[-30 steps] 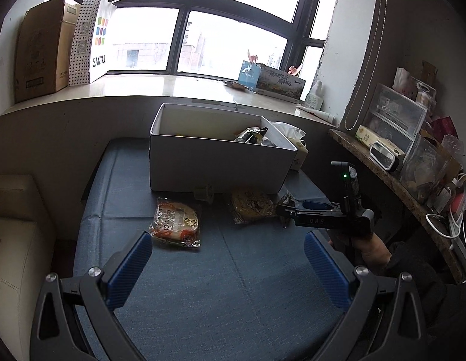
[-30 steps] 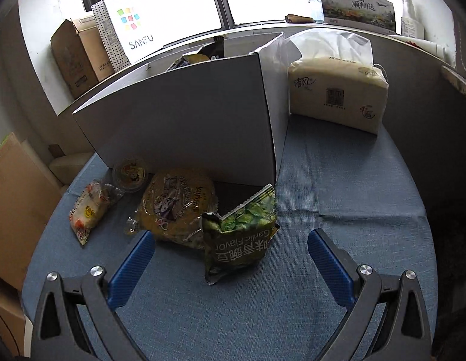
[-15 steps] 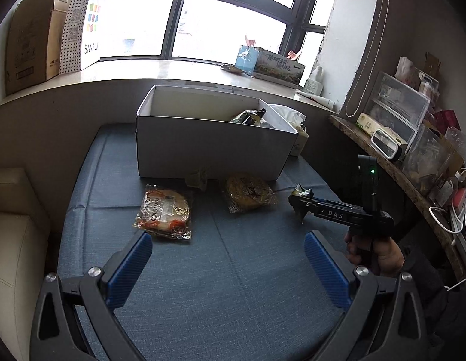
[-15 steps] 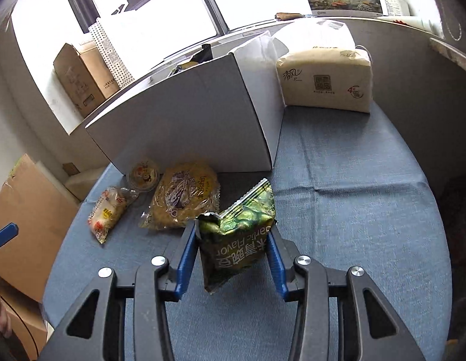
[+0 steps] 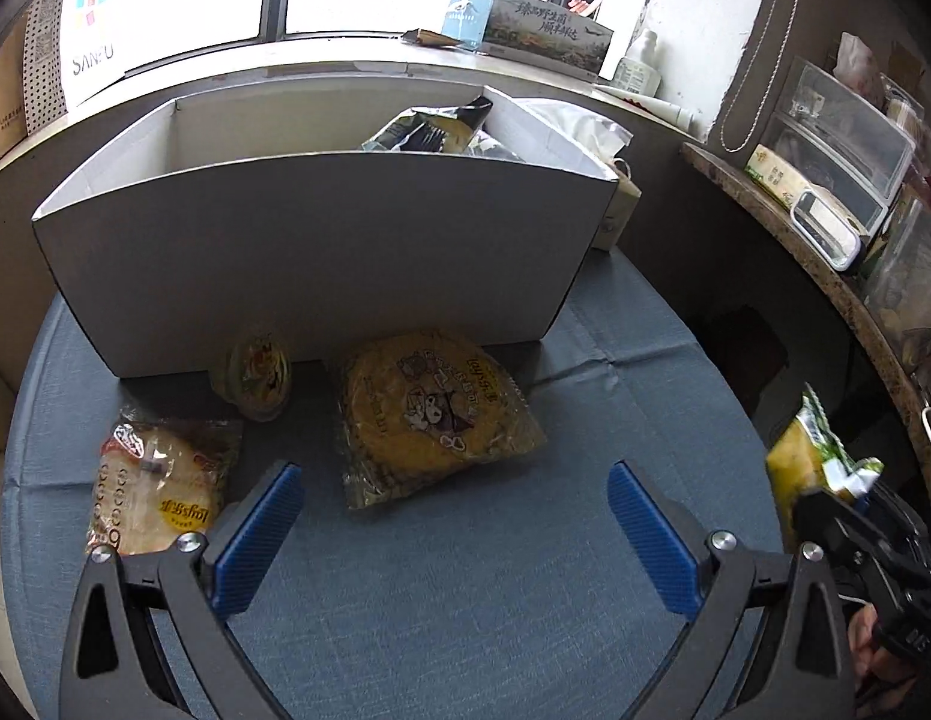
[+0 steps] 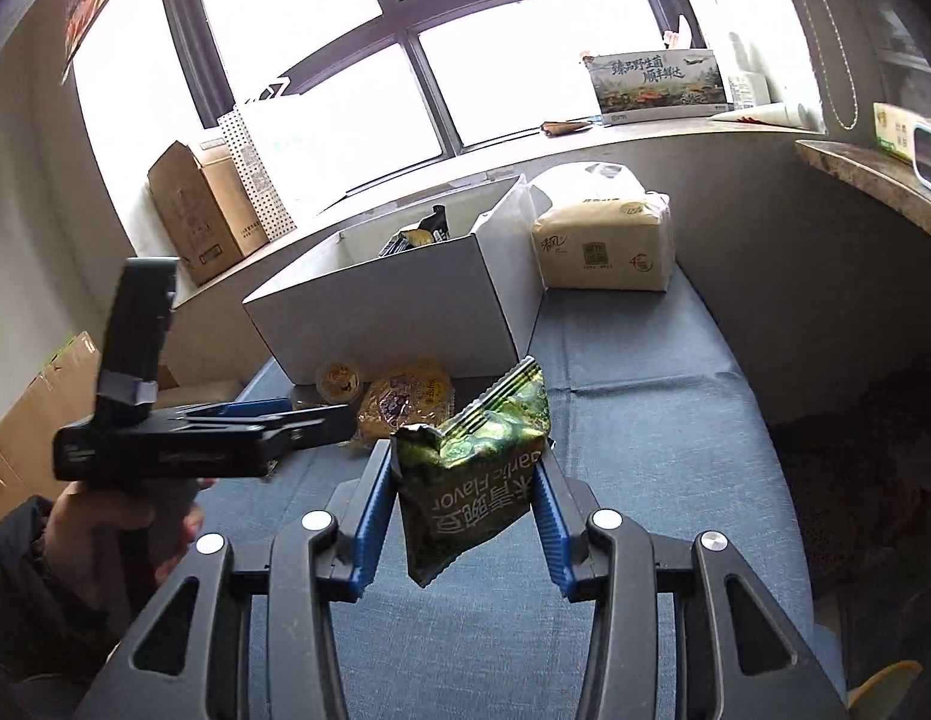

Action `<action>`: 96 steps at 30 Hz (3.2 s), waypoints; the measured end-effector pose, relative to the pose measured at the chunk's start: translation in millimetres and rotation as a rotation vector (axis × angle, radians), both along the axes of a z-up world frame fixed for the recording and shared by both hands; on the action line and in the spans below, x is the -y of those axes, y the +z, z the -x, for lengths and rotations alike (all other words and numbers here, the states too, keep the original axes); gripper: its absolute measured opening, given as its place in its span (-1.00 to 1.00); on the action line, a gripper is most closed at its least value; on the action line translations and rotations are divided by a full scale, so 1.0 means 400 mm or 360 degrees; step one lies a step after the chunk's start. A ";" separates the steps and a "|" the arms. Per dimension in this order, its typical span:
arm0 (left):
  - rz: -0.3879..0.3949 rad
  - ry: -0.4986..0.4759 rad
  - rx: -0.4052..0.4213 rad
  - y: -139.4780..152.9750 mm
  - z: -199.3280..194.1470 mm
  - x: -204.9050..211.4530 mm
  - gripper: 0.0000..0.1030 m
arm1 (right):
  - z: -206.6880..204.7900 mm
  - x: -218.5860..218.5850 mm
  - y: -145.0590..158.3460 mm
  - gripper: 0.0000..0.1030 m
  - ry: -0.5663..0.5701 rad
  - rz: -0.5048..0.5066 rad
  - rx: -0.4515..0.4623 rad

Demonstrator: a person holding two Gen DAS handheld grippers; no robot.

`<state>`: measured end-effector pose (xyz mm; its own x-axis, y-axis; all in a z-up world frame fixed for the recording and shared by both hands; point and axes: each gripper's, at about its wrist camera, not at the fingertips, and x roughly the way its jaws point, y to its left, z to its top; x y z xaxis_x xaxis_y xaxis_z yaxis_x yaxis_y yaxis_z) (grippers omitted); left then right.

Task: Organize snacks
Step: 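Grasp the yellow cartoon cracker bag with the left gripper while the right holds the green bag, then lower both bags into the white box and open both grippers, then grasp the round bread packet with the left gripper and lift it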

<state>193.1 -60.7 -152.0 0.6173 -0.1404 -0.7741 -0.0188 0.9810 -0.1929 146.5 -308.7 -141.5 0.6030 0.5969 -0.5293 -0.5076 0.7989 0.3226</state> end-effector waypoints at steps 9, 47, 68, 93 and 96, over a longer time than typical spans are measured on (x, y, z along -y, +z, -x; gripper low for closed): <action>-0.0137 0.0163 -0.0214 -0.104 -0.159 0.027 0.98 | -0.001 0.030 -0.030 -0.08 -0.0048 -0.0005 -0.0056; -0.0023 0.0129 0.0552 0.339 -0.021 -0.316 0.41 | -0.282 -0.264 0.205 -0.07 0.0200 -0.0064 0.0079; -0.0141 0.0164 0.0378 0.304 -0.122 -0.337 1.00 | -0.459 -0.343 0.261 1.00 0.0062 -0.0120 -0.0041; 0.0014 0.0107 0.0310 0.099 0.363 -0.269 1.00 | 0.045 -0.141 0.060 1.00 0.0140 -0.0028 0.0099; 0.0037 0.0119 0.0295 0.085 0.350 -0.274 1.00 | 0.062 -0.118 0.056 1.00 0.0105 -0.0013 0.0113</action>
